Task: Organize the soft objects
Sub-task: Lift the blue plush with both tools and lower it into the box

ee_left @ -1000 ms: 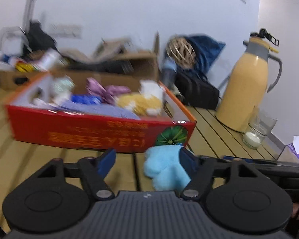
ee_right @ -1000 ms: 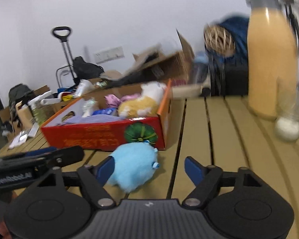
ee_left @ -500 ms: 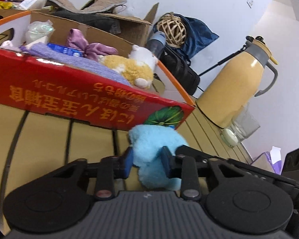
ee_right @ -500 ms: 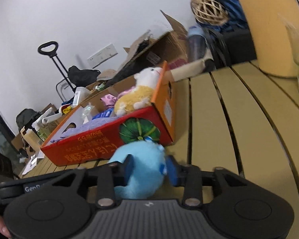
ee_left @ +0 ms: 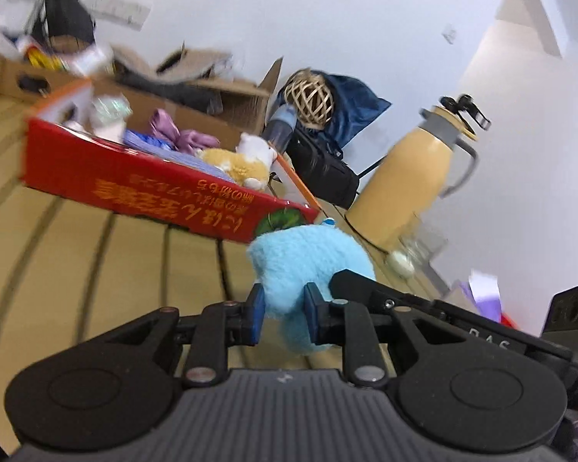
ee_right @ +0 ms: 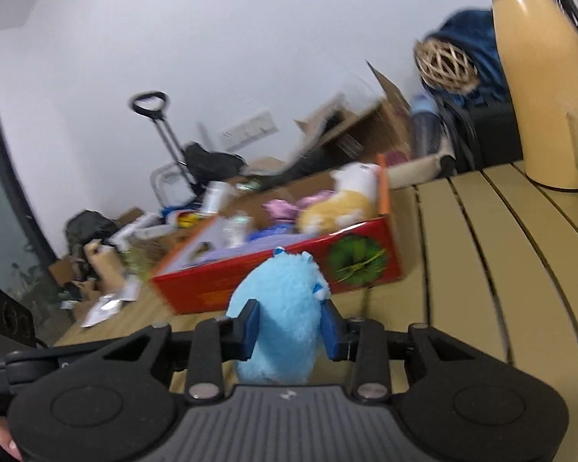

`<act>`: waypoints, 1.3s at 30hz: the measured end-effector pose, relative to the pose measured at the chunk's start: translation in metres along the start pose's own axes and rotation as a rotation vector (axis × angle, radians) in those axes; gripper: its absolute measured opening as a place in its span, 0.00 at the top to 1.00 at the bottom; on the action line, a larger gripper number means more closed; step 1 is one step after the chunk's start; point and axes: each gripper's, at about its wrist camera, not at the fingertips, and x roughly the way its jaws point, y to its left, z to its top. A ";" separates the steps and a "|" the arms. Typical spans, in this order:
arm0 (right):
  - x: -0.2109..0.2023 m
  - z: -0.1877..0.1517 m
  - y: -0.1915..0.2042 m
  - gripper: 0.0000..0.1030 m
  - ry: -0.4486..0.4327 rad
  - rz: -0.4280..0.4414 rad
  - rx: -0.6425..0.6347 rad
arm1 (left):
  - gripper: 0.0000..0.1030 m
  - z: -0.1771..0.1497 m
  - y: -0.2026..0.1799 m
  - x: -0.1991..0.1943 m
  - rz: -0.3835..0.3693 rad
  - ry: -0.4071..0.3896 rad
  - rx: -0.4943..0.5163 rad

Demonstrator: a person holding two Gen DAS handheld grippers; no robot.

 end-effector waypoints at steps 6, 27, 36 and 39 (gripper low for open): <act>-0.062 -0.061 0.051 0.68 0.005 0.060 0.052 | 0.79 -0.042 -0.021 -0.085 0.115 -0.006 0.118; -0.093 -0.034 0.121 0.68 -0.036 0.127 -0.042 | 0.79 0.017 -0.009 -0.129 0.068 -0.160 0.103; 0.034 0.086 0.090 0.69 -0.012 0.150 -0.004 | 0.79 0.146 0.044 -0.009 0.045 -0.110 0.067; 0.089 0.117 0.066 0.69 0.027 0.141 0.071 | 0.78 0.181 0.070 0.045 0.047 -0.035 0.009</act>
